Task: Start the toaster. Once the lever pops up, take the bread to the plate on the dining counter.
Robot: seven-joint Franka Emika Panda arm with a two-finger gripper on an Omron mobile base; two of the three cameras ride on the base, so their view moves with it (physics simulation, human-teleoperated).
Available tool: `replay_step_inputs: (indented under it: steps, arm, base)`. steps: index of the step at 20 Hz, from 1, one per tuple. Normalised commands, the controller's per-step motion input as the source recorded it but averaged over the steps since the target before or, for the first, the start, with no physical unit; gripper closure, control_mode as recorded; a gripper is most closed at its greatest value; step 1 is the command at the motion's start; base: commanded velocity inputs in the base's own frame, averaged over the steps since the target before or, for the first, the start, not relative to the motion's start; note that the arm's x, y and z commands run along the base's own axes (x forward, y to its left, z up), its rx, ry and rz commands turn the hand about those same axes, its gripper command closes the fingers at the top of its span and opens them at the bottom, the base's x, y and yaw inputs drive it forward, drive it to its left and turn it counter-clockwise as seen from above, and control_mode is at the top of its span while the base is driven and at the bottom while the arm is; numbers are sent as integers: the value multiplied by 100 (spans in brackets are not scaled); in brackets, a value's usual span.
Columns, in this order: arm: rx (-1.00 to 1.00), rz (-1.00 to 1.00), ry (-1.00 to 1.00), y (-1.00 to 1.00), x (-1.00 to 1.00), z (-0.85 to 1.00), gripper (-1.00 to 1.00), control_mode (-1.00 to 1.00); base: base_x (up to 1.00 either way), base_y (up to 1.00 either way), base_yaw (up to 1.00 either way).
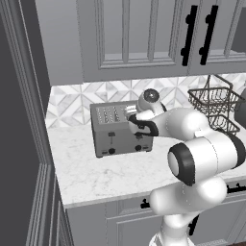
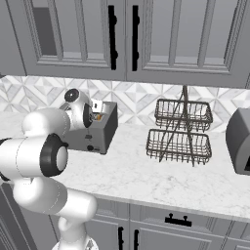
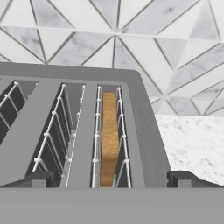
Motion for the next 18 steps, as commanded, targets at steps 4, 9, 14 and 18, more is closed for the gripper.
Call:
replay_step_inputs:
  steps: [4,9,14,18]
  arm:
    - [0,0,0,0,0,0,-100,-100]
    - [0,0,0,0,0,0,-100,-100]
    - [0,0,0,0,0,0,-100,-100]
    - [0,0,0,0,0,0,-100,-100]
  base:
    - [0,0,0]
    - [0,0,0]
    - [0,0,0]
    - [0,0,0]
